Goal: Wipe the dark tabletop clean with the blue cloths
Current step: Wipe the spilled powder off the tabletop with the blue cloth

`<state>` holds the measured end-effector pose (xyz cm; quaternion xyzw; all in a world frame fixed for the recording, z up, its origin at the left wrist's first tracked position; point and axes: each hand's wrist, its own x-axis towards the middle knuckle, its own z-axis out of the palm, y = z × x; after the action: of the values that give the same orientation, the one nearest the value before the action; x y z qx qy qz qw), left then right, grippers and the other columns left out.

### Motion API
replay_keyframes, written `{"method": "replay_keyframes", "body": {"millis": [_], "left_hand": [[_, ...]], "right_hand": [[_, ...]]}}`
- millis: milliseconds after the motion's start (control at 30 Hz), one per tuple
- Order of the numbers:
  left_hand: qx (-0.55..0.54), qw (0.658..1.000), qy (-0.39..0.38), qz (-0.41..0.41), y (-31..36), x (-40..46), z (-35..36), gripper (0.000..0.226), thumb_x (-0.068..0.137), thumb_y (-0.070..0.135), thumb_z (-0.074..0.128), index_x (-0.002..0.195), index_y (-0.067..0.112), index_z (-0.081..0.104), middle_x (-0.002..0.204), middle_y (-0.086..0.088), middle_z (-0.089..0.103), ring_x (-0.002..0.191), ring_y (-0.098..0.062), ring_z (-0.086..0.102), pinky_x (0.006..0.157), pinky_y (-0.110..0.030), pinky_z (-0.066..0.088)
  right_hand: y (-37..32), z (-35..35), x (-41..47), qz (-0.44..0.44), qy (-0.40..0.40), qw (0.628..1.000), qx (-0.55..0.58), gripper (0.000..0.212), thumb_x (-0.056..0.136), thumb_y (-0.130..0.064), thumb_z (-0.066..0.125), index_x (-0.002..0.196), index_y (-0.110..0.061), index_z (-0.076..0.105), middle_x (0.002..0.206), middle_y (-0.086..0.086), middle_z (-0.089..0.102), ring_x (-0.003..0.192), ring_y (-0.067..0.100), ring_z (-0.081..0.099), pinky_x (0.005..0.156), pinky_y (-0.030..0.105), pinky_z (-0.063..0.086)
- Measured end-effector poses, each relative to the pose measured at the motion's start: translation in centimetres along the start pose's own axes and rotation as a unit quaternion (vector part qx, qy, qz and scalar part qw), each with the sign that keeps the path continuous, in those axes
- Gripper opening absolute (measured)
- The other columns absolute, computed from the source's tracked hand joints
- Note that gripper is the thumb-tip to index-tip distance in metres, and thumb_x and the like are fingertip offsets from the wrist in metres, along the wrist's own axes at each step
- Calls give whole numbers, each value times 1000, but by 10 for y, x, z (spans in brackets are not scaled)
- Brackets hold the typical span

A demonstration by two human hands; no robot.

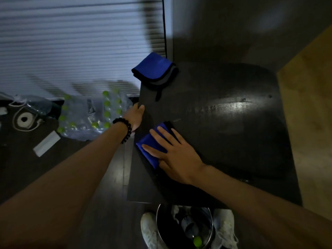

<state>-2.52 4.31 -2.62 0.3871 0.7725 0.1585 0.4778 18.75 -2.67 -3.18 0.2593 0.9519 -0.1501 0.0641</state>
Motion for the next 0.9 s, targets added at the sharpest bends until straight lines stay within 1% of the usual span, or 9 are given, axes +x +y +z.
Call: {"method": "replay_keyframes", "body": {"millis": [100,167,233,300,367,433,600,767,900], "left_hand": [[20,1000,3,-15,3,0,1,53,103,37,23,150,13,20,159,-14,22,146,-31,23,117,-46,25],[23,1000,1,-17,3,0,2,54,103,38,22,151,13,20,160,-14,21,146,-31,24,117,-46,25],[27,999,4,-20,3,1,2,53,103,38,22,151,13,20,159,-14,23,145,-31,25,117,-46,25],[23,1000,3,-17,3,1,2,52,104,35,22,150,12,21,158,-14,25,144,-32,27,117,-45,24],[20,1000,5,-14,4,1,2,50,104,34,23,148,12,26,155,-15,32,141,-32,33,115,-44,28],[23,1000,10,-12,5,0,1,49,104,34,23,147,12,28,153,-16,35,138,-33,36,114,-43,30],[20,1000,5,-6,3,1,2,49,104,34,22,149,14,26,156,-13,31,142,-31,31,116,-42,27],[-6,1000,-1,-23,3,1,3,50,104,35,25,149,16,25,157,-12,29,144,-31,29,116,-45,28],[-21,1000,-6,-21,4,0,3,48,104,35,23,149,20,26,156,-10,31,142,-30,32,115,-46,31]], "right_hand": [[-7,-8,11,-24,-12,1000,11,68,101,-42,37,159,-41,3,170,4,-3,154,26,-15,120,60,-9],[-18,-11,18,2,5,999,35,67,101,-43,36,159,-40,3,170,4,9,155,26,-6,117,66,-8],[-31,-12,26,51,34,996,57,62,104,-46,27,160,-31,5,168,3,17,155,25,0,119,63,-8],[-42,-8,33,87,40,995,29,64,106,-50,17,161,-21,6,169,4,11,155,23,-6,120,57,-10],[-48,-2,36,93,47,995,-3,67,106,-51,13,161,-13,7,170,7,5,155,25,-9,122,54,-8],[-49,1,36,80,52,995,-6,67,106,-49,13,160,-11,8,170,9,5,155,27,-9,123,52,-3],[-51,7,33,37,57,997,19,65,107,-47,13,160,-12,7,170,9,6,155,27,-8,124,49,1],[-70,14,26,-11,73,996,53,61,106,-46,25,158,-16,22,167,8,20,155,26,4,124,48,5],[-70,15,19,-57,64,995,40,58,106,-45,31,158,-20,24,166,6,23,155,26,6,124,48,6]]}}
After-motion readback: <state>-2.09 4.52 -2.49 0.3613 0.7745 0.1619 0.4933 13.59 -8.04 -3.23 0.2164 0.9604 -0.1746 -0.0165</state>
